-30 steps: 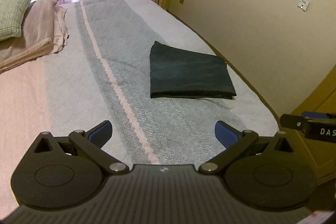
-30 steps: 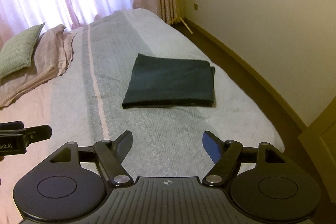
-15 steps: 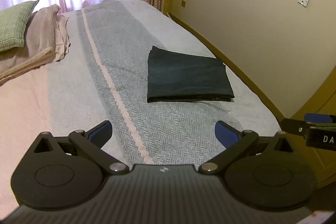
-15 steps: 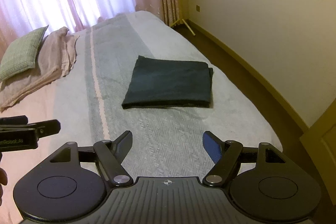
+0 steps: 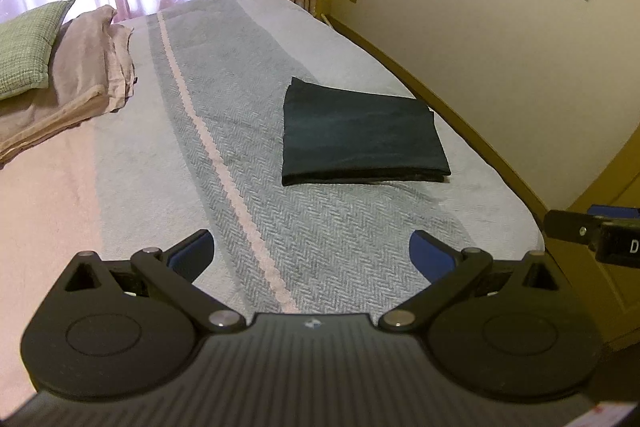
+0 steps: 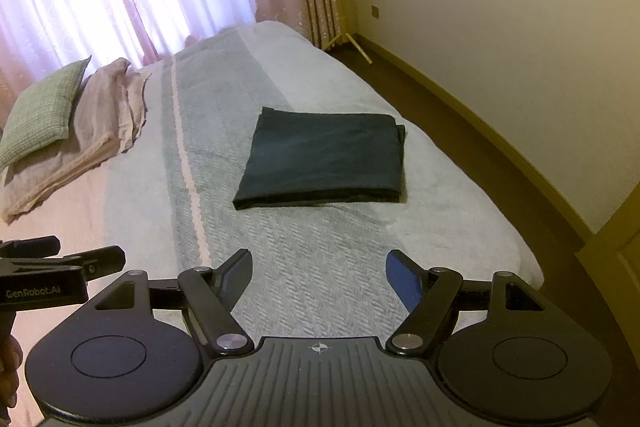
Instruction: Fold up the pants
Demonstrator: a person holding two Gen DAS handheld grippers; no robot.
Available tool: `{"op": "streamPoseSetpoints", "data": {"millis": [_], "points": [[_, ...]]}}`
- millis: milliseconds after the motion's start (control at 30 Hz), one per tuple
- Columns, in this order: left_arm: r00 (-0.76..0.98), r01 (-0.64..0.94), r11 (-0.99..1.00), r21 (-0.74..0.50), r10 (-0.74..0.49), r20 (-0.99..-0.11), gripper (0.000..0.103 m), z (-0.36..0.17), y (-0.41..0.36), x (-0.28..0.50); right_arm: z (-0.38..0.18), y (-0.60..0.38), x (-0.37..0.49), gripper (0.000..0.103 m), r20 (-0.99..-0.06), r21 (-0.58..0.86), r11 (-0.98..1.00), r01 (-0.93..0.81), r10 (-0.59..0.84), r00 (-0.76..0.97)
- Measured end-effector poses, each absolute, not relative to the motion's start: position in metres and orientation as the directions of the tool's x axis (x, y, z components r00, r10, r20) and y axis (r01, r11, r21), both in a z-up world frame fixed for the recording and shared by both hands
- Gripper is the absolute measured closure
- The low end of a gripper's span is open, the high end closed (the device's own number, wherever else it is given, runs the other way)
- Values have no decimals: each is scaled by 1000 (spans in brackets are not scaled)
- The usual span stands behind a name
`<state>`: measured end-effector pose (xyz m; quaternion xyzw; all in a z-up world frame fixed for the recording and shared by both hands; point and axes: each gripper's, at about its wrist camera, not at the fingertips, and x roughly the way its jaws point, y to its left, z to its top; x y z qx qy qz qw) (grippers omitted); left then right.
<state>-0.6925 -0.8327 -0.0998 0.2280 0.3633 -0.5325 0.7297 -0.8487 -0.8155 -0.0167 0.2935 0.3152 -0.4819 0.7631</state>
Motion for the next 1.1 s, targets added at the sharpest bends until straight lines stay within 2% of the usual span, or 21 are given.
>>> {"op": "streamPoseSetpoints", "data": {"millis": [1100], "points": [[165,947,317,-53,-619,-768,1,-96,-844,-698,-13,-820,-844,32,-760,132,386,913,-551,344]]}}
